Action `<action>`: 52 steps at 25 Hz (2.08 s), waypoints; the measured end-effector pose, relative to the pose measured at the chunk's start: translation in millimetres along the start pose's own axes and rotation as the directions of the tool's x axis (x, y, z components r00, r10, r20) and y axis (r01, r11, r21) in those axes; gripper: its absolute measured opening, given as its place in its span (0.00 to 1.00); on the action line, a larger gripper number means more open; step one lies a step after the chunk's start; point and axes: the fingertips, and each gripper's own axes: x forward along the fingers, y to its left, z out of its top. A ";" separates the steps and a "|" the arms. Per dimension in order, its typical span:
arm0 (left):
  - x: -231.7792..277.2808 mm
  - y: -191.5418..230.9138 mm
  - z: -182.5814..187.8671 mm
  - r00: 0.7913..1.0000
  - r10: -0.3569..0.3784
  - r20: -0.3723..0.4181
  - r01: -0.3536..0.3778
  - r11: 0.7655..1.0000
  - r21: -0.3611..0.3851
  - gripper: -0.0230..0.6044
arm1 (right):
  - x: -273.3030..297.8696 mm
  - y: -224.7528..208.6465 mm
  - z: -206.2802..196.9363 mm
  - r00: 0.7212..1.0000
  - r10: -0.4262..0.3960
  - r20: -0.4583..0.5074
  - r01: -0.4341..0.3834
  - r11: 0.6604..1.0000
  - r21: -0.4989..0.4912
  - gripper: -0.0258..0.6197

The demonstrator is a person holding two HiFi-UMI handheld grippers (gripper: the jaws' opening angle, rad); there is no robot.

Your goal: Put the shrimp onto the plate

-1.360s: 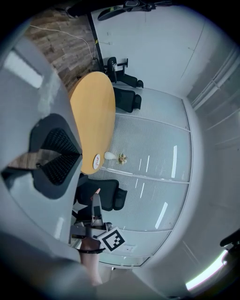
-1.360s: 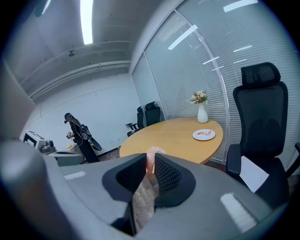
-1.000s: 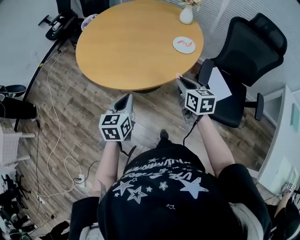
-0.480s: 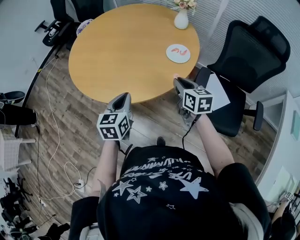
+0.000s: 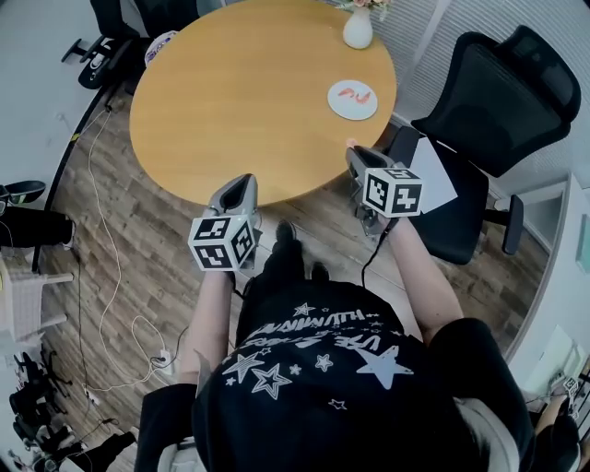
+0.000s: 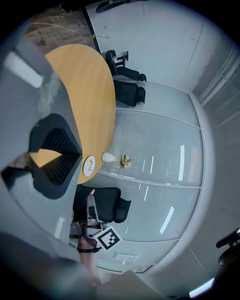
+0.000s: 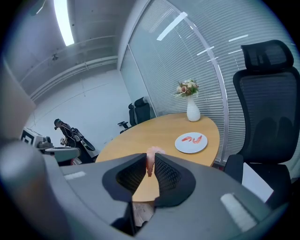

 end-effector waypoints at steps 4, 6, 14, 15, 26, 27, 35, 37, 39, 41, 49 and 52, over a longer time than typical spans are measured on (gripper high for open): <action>20.4 15.6 7.0 1.000 -0.026 -0.005 0.026 1.000 -0.008 0.04 | 16.6 -5.3 6.9 0.999 -0.034 -0.012 0.034 0.999 -0.009 0.13; 32.7 19.5 11.7 0.999 -0.048 -0.009 0.048 0.999 -0.005 0.04 | 24.7 -11.9 9.8 0.998 -0.055 -0.017 0.055 0.998 -0.005 0.13; 84.6 48.4 28.7 0.992 -0.112 -0.052 0.112 0.994 0.000 0.04 | 69.6 -39.9 26.0 0.989 -0.138 -0.045 0.139 0.990 0.021 0.13; 90.7 52.4 29.1 0.991 -0.117 -0.059 0.117 0.993 -0.002 0.04 | 75.0 -42.7 26.5 0.988 -0.145 -0.050 0.147 0.989 0.023 0.13; 146.7 79.3 39.2 0.975 -0.186 -0.120 0.186 0.983 -0.011 0.04 | 125.8 -74.2 29.0 0.966 -0.231 -0.117 0.235 0.972 0.016 0.13; 151.5 79.8 40.6 0.973 -0.193 -0.123 0.194 0.981 -0.011 0.04 | 130.6 -77.1 29.6 0.964 -0.238 -0.122 0.241 0.970 0.012 0.13; 188.4 75.4 50.1 0.958 -0.249 -0.141 0.251 0.968 -0.006 0.04 | 157.9 -101.5 24.5 0.944 -0.289 -0.161 0.296 0.955 0.019 0.13; 195.8 76.5 51.4 0.954 -0.260 -0.147 0.261 0.965 -0.008 0.04 | 162.9 -105.2 22.1 0.939 -0.299 -0.170 0.307 0.951 0.024 0.13; 203.6 78.1 53.4 0.952 -0.268 -0.150 0.270 0.963 -0.009 0.04 | 168.6 -109.1 20.9 0.935 -0.308 -0.176 0.317 0.948 0.021 0.13; 211.3 78.7 54.9 0.950 -0.274 -0.151 0.276 0.961 -0.009 0.04 | 173.7 -114.4 19.8 0.930 -0.319 -0.180 0.327 0.945 0.015 0.13; 232.4 78.8 54.4 0.940 -0.296 -0.172 0.298 0.955 -0.013 0.04 | 189.2 -130.1 13.2 0.913 -0.348 -0.213 0.357 0.934 0.005 0.13; 237.5 79.6 51.5 0.937 -0.299 -0.182 0.301 0.953 -0.016 0.04 | 193.1 -136.0 9.5 0.905 -0.358 -0.228 0.365 0.931 -0.015 0.13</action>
